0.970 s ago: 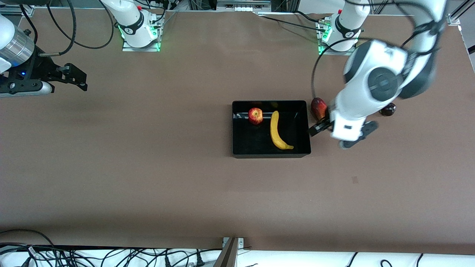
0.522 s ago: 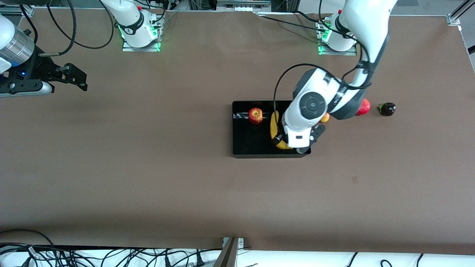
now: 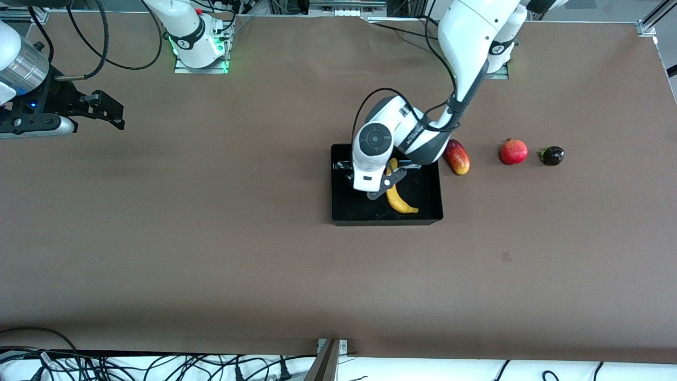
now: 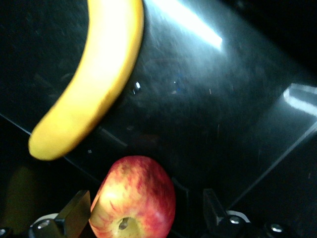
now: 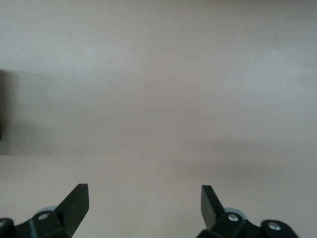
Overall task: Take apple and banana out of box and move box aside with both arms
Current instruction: 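Close the left gripper around the red apple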
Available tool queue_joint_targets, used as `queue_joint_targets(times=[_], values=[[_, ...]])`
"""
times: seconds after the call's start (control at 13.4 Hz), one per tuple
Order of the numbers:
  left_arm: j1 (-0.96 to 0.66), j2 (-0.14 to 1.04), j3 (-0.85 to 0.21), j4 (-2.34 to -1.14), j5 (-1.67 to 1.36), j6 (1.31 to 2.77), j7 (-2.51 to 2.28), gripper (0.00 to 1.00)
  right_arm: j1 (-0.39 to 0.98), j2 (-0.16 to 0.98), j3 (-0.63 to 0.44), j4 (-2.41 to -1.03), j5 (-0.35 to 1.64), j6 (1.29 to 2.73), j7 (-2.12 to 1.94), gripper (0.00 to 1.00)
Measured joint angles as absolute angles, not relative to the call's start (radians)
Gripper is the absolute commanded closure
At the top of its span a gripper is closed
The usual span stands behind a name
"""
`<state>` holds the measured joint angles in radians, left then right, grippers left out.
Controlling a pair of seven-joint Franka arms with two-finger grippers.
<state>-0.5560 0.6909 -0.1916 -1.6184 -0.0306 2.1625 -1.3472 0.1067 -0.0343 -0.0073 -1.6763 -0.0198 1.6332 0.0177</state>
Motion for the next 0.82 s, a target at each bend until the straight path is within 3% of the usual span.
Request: queue_joint_targets(times=[0.45,0.52,0.6,0.67,0.75,0.82], values=[[-0.574,0.714,-0.207,-1.620,-0.013,2.162,-1.308,0.00,0.107,-0.034,-0.007,-1.676,-0.020,1.633,0.018,0.00],[-0.574,0.722,-0.207,-1.620,0.001,2.163,-1.307,0.20,0.107,-0.034,-0.007,-1.676,-0.020,1.633,0.018,0.00],[-0.573,0.731,-0.205,-1.620,0.007,2.169,-1.307,0.52,0.107,-0.034,-0.007,-1.676,-0.020,1.633,0.018,0.00],[-0.570,0.737,-0.203,-1.620,0.010,2.176,-1.307,0.94,0.107,-0.034,-0.007,-1.676,-0.020,1.633,0.018,0.00],[-0.565,0.740,-0.202,-1.620,0.012,2.179,-1.307,1.00,0.107,-0.034,-0.007,-1.676,-0.020,1.633,0.018,0.00],[-0.560,0.741,-0.202,-1.619,0.013,2.179,-1.302,1.00,0.107,-0.034,-0.007,-1.676,-0.020,1.633,0.018,0.00]])
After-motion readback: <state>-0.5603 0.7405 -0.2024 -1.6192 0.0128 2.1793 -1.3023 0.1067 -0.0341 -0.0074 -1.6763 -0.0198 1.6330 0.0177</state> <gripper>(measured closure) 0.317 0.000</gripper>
